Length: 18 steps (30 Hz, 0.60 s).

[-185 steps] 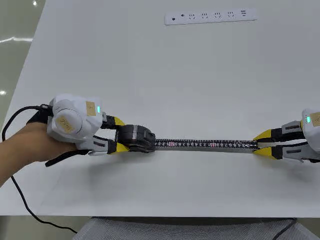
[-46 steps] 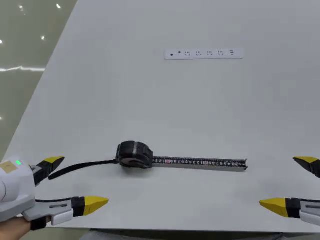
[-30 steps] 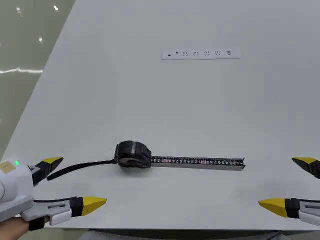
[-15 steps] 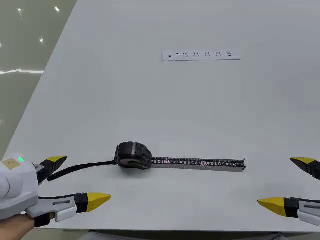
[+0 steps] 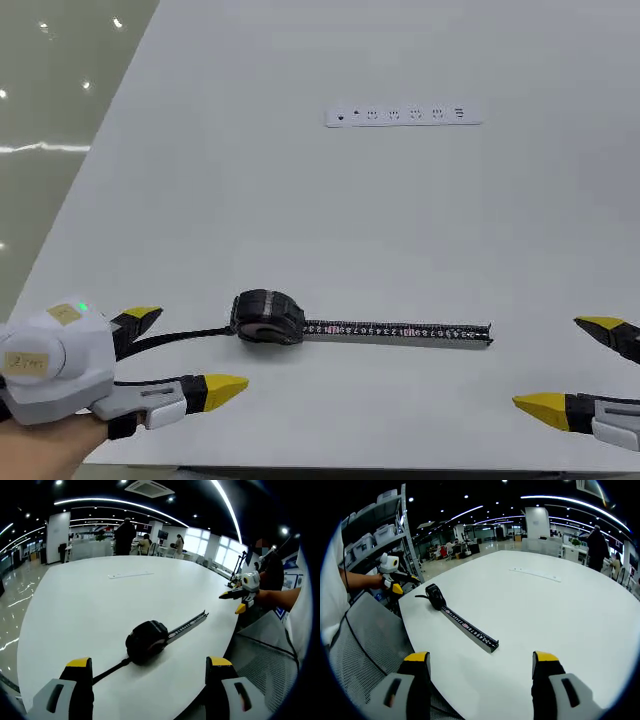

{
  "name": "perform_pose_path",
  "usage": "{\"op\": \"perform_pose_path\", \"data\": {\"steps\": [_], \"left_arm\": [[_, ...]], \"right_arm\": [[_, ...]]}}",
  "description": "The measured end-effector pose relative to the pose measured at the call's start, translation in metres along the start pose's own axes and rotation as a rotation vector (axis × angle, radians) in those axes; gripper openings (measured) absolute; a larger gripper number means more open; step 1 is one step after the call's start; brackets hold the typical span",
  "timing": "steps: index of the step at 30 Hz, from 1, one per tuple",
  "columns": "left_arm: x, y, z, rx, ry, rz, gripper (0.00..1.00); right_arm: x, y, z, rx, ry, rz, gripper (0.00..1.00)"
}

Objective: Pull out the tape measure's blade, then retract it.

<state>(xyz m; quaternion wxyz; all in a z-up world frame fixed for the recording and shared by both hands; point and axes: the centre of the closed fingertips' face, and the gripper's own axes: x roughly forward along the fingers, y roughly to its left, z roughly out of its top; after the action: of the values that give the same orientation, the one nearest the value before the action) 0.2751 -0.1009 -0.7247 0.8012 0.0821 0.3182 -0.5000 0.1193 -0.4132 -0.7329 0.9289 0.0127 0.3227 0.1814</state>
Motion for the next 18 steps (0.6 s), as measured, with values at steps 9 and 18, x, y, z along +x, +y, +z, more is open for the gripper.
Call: {"op": "perform_pose_path", "data": {"steps": [9, 18], "left_arm": [[0.007, -0.005, 0.001, 0.006, 0.034, -0.007, 0.88], [0.017, -0.011, 0.003, -0.004, 0.063, -0.012, 0.84]], "right_arm": [[-0.001, -0.001, 0.001, -0.004, -0.001, 0.007, 0.81], [-0.001, -0.001, 0.001, 0.006, -0.009, 0.014, 0.80]]}}
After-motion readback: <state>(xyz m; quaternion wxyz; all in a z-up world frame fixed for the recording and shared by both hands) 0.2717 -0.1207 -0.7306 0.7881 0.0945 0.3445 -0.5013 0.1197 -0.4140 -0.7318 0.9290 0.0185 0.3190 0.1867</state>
